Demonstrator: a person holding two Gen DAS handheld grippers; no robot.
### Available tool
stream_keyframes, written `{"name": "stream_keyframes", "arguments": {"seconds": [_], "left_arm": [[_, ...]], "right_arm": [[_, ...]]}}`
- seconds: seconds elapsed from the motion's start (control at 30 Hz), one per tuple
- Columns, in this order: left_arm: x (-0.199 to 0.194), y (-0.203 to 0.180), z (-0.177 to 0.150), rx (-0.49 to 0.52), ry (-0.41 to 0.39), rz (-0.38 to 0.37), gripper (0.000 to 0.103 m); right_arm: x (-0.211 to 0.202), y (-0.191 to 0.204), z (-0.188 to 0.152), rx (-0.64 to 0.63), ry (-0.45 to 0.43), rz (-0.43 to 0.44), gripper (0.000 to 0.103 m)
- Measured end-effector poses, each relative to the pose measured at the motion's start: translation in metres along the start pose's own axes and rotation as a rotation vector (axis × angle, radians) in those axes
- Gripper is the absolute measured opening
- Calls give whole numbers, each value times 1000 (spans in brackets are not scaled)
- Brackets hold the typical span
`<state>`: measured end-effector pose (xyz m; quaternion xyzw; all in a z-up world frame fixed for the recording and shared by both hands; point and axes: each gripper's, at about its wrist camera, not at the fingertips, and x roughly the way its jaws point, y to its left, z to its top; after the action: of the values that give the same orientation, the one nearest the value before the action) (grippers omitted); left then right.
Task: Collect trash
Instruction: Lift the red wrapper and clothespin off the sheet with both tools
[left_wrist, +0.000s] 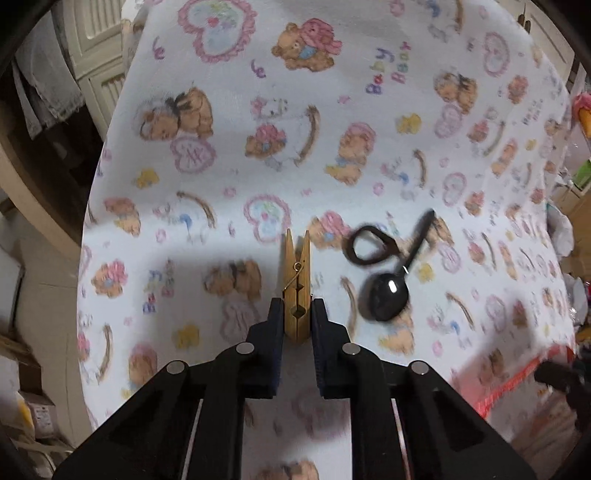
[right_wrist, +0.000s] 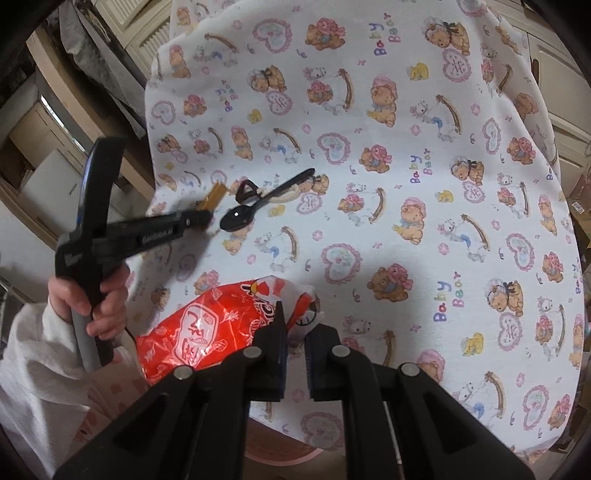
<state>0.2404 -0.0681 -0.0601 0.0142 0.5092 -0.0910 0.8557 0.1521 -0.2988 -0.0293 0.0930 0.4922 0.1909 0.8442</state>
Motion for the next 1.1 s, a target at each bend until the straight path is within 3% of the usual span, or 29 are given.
{"name": "stream_keyframes", "arguments": {"seconds": [0.17,0.3,0.37,0.43,0.6,0.67,0.8,0.97,1.1], "left_arm": [[-13,-1,-20,25,63,25,13],[-18,1,-35,-18,108,-4,15],[-17,-2,-32,-10,105,9,31],[-17,-6,-22,-12,85,42,35],[3,-8,8,-102,161,15,33],[6,-9,13,-87,170,52,21],[6,-9,17,-53,188,83,14],[-18,-4,31,-77,158,48,14],[-52,-8,27,-30,111,50,14]], "right_arm": [[-2,-1,-1,3,-1,-3,8],[-2,-2,-2,2,1,-10,8],[-1,-2,-1,3,0,-16,8],[-1,-1,-1,-1,-4,-27,8],[-1,2,-1,-22,-10,-40,8],[-1,3,-1,-32,-11,-56,8],[-2,3,-1,-43,-10,-58,8],[-3,3,-3,-60,-11,-57,8],[0,1,-3,-51,0,-71,8]]}}
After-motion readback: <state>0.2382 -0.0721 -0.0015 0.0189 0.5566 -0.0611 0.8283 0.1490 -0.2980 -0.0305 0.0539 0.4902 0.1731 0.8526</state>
